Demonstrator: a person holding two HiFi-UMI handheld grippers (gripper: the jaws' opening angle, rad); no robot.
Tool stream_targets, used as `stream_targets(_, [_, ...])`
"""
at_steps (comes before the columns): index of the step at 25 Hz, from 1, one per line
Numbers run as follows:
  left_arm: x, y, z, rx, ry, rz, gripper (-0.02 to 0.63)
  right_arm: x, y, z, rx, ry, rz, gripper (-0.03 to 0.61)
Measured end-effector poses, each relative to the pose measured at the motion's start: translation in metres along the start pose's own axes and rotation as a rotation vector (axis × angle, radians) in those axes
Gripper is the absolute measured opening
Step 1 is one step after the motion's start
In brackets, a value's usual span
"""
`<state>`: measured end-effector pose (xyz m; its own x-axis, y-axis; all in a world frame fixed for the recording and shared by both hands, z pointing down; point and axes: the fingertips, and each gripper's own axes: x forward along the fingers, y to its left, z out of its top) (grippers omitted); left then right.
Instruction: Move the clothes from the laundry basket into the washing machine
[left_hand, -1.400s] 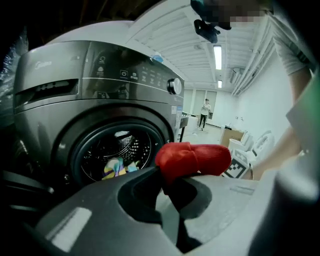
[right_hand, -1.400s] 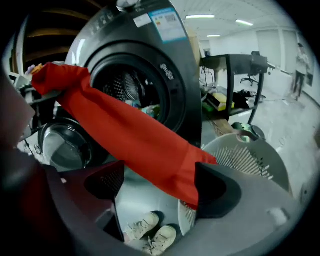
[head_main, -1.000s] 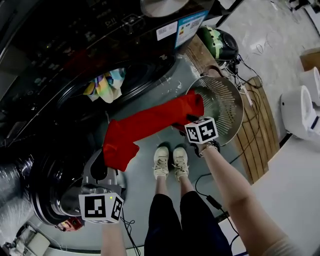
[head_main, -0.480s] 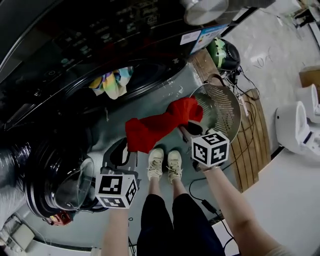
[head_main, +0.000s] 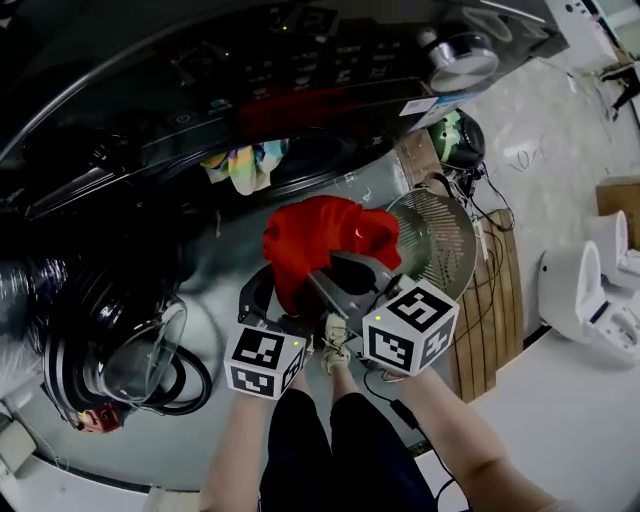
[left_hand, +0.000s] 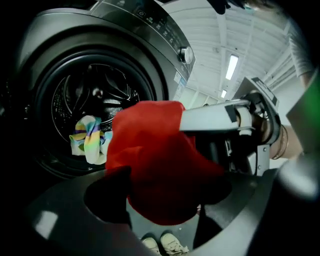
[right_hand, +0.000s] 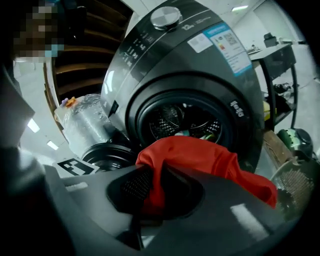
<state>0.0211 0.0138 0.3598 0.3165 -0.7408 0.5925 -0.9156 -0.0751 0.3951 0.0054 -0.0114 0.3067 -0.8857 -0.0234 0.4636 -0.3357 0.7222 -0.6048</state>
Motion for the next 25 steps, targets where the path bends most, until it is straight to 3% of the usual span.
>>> stream_targets(5, [-0.01, 0.018, 0.017, -0.01, -0.09, 0.071, 0.456, 0.013, 0.043, 0.005, -0.032, 0.008, 0.121, 0.077])
stream_targets(10, [-0.021, 0.028, 0.02, -0.012, -0.118, 0.079, 0.258, 0.023, 0.055, 0.003, 0.013, 0.002, 0.213, 0.08])
stream_targets(13, [-0.024, 0.032, 0.015, -0.049, -0.134, 0.062, 0.221, 0.025, 0.053, 0.0, 0.001, 0.009, 0.236, 0.089])
stream_targets(15, [-0.026, 0.038, 0.011, -0.068, -0.142, 0.058, 0.207, 0.025, 0.047, -0.003, -0.052, 0.01, 0.212, 0.126])
stream_targets(19, [-0.029, 0.049, 0.004, -0.106, -0.145, 0.061, 0.201, 0.015, 0.021, -0.015, -0.149, -0.021, 0.089, 0.277])
stream_targets(23, [-0.033, 0.065, 0.0, -0.184, -0.157, 0.075, 0.201, 0.012, -0.006, -0.044, -0.077, 0.008, 0.035, 0.301])
stream_targets(25, [-0.036, 0.074, -0.002, -0.217, -0.166, 0.085, 0.201, 0.019, -0.011, -0.064, -0.128, 0.064, 0.011, 0.336])
